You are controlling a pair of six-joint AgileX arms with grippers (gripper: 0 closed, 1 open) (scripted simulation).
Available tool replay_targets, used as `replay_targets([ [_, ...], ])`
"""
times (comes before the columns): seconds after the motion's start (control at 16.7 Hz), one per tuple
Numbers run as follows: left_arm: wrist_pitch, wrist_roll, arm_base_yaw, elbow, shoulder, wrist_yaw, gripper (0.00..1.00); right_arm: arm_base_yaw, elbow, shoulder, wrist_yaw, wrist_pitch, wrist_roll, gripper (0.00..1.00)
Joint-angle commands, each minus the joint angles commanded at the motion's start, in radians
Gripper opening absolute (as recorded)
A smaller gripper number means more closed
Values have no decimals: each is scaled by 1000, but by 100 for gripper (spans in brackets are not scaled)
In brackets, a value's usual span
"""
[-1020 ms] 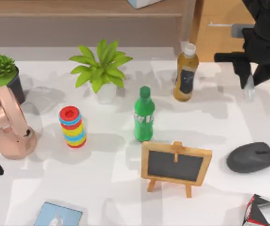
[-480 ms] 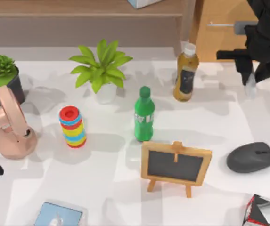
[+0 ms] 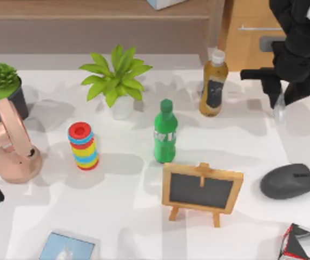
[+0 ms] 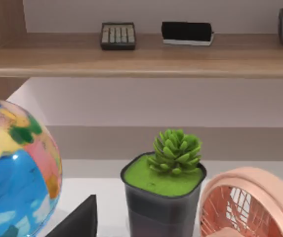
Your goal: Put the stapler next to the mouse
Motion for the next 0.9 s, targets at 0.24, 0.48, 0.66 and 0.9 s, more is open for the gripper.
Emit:
replay_targets([
  [0.24,0,0,0,0,0,0,100,3,-9,9,-1,2,0,0],
  [0.48,0,0,0,0,0,0,100,3,-9,9,-1,2,0,23],
  [0.66,0,0,0,0,0,0,100,3,-9,9,-1,2,0,45],
  [0.9,0,0,0,0,0,0,100,3,-9,9,-1,2,0,75],
])
